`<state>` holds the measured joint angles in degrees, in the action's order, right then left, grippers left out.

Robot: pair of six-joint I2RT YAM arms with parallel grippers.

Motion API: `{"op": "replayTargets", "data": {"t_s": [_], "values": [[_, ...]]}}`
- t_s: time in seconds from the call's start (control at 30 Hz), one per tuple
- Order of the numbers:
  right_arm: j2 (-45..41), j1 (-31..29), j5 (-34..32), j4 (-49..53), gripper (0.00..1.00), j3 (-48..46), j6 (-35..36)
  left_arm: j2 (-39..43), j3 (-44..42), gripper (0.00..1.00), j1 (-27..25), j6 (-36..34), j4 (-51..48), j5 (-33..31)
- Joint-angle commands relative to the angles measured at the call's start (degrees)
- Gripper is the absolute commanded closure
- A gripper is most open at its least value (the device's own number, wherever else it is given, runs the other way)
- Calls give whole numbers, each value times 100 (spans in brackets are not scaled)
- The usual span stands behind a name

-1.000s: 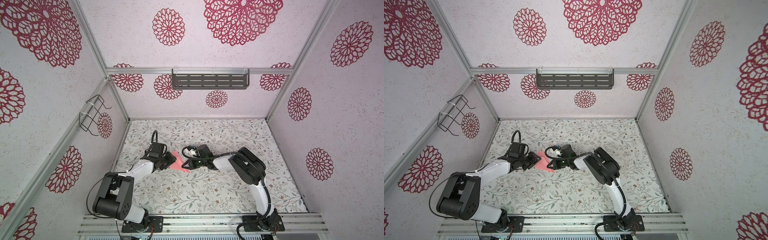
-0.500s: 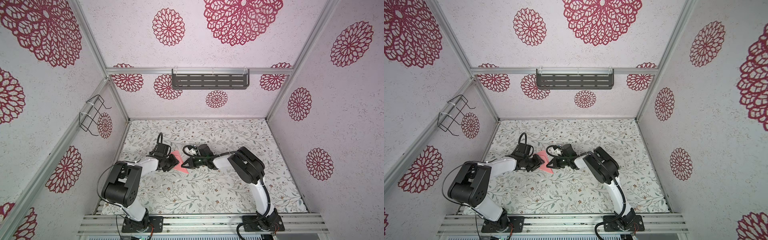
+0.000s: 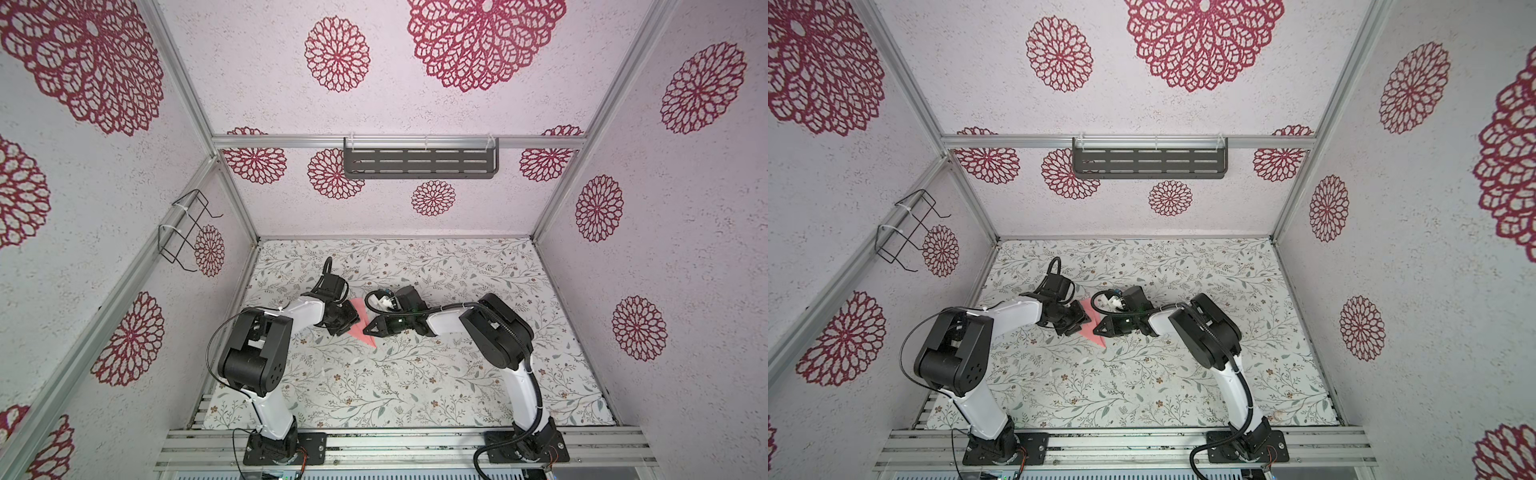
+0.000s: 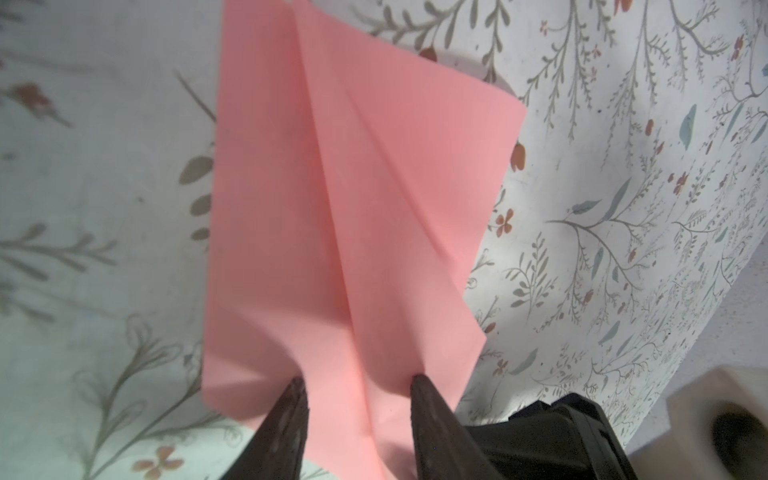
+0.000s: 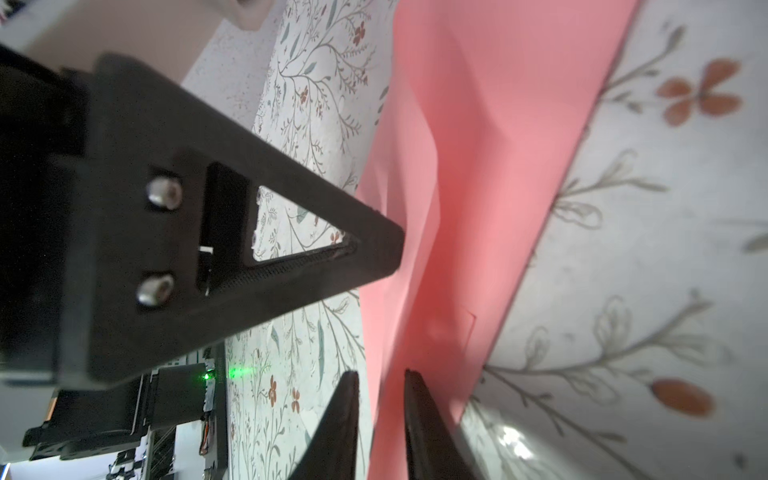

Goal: Fold a paper plane with a square sheet of paper (pick it up from the middle)

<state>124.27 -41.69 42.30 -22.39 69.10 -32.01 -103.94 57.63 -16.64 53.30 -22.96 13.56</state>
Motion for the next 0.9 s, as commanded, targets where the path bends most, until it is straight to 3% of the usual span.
{"op": "replayTargets", "data": {"t_s": [0.0,0.33,0.7,0.87], "values": [[-421,30,-186,193,75,-43,449,-746,-297,55,-35,-29,-888,-824],[-312,-67,-574,831,76,152,951,-1410,-61,47,-152,-99,-1147,-1037],[-193,-10,-684,884,90,112,744,-1605,-19,46,-164,-93,-1149,-1064],[-141,56,-456,728,91,51,510,-1414,39,46,-155,-150,-1127,-976]]}}
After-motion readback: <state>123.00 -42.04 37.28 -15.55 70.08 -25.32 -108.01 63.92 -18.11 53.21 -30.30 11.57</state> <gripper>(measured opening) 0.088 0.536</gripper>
